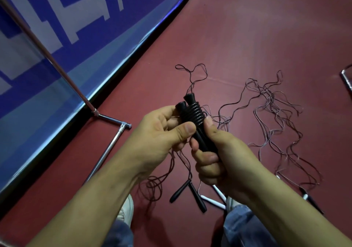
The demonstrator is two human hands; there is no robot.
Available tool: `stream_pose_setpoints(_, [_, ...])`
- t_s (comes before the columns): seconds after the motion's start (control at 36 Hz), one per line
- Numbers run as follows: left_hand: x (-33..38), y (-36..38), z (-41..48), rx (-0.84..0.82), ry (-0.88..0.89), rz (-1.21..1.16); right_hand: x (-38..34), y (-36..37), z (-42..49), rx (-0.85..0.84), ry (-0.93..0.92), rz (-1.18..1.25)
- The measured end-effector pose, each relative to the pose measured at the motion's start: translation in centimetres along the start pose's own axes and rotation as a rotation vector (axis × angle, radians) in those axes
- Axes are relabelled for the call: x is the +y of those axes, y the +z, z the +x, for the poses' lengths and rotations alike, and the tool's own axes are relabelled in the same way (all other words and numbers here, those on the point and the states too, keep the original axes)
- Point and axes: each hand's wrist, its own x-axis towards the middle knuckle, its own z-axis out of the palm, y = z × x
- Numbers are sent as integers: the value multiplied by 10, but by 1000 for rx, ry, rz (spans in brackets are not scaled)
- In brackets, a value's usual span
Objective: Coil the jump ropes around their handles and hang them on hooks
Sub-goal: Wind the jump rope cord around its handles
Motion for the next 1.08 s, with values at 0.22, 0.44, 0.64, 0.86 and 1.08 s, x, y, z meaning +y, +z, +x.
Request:
stream_pose_setpoints(0.22, [-2,-7,-1,-125,17,-9,-2,-5,-4,-187,193,302])
stream_pose_setpoints(0.44, [-9,-3,-4,-35,52,-34,4,-12,3,-465,401,551])
stream_pose_setpoints(0.64, [-16,1,-1,160,-11,83,10,-2,8,218,-175,-383])
stream_pose_setpoints(0.86, [-15,5,0,206,-28,47,17,-3,6,190,-290,-475])
stream_pose_setpoints(1.08, [-5,-2,0,48,16,-16,-3,3,-2,-29,-31,69])
